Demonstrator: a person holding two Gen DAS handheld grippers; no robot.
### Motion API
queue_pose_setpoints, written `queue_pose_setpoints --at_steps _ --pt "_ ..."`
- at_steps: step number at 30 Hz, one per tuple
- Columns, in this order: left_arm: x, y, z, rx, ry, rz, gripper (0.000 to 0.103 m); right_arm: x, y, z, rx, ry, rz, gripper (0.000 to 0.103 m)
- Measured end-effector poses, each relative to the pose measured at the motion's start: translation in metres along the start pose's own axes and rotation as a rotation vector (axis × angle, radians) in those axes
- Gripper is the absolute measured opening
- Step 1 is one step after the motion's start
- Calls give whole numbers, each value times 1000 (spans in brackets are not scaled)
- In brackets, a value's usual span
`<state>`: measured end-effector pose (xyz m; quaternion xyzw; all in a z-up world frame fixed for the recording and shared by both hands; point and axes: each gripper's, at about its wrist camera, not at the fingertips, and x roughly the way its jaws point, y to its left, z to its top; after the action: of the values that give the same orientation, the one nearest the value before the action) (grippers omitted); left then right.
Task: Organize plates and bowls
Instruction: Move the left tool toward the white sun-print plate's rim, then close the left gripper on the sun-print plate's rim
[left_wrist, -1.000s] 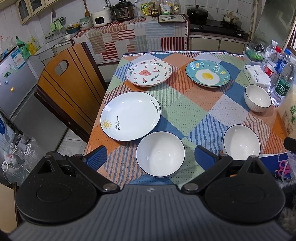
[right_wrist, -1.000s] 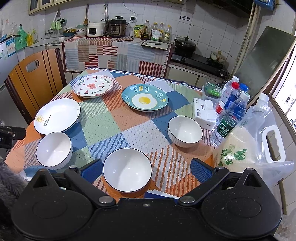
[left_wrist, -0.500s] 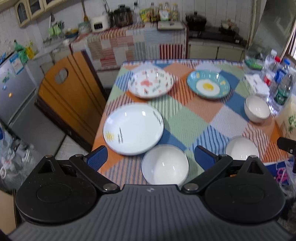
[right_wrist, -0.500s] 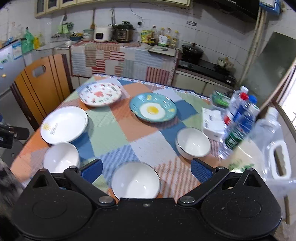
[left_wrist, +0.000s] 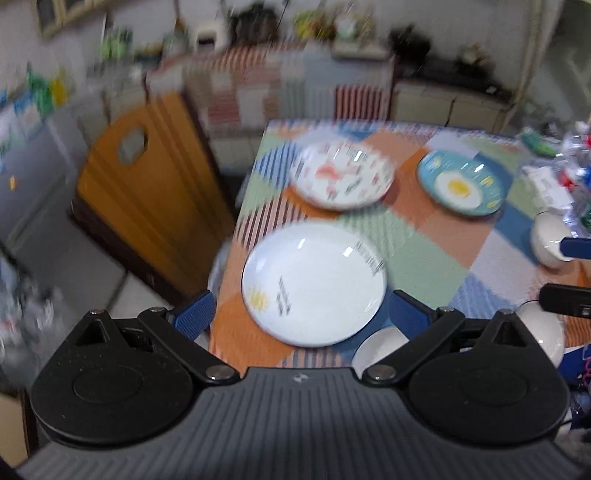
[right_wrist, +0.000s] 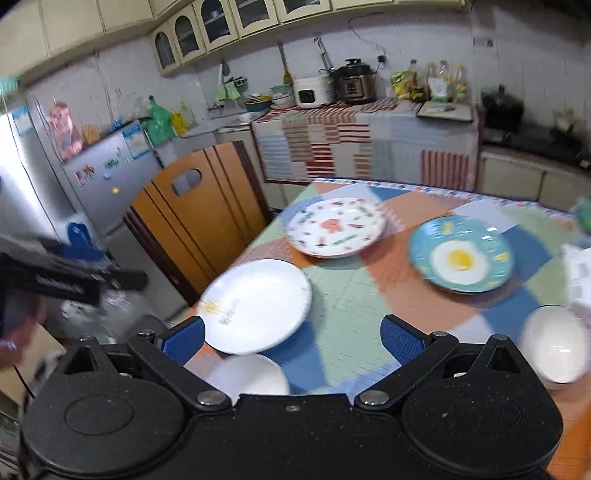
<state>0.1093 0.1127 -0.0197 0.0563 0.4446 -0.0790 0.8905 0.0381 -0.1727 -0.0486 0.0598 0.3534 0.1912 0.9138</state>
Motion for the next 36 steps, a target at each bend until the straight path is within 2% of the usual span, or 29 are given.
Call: queue_pose_setpoints --at_steps 5,11,13,16,18,20,22,25,29,32,33,35,36 --pt "64 18 -3 7 75 46 101 43 7 5 -14 19 20 102" --pt "116 38 -3 -60 116 -21 98 103 0 9 -13 88 49 96" --pt "129 40 -7 -29 130 -75 98 119 -3 7 -28 91 55 95" --pt "140 37 -13 20 122 -44 98 132 -1 5 -78 76 27 95" --pt "145 37 -16 35 103 -47 98 138 -2 4 -68 85 56 95" --pt "151 42 -17 10 100 -59 98 149 -4 3 -57 120 63 95" --pt "156 49 -17 -35 84 -72 92 163 -8 2 -43 151 71 94" --pt "162 61 -18 -132 91 -140 89 181 -19 -1 24 165 58 93" --pt "171 63 -21 -120 96 -58 87 199 -36 -4 125 176 57 93" --pt "183 72 -25 -170 150 -47 78 210 -42 -8 179 195 73 89" --pt "186 76 -26 -185 169 -46 70 214 -44 -9 199 205 82 88" --pt "191 81 -29 -207 196 -42 61 222 -47 -12 228 225 98 72" --pt "193 83 -30 -213 205 -42 54 226 -49 -13 239 234 111 68"
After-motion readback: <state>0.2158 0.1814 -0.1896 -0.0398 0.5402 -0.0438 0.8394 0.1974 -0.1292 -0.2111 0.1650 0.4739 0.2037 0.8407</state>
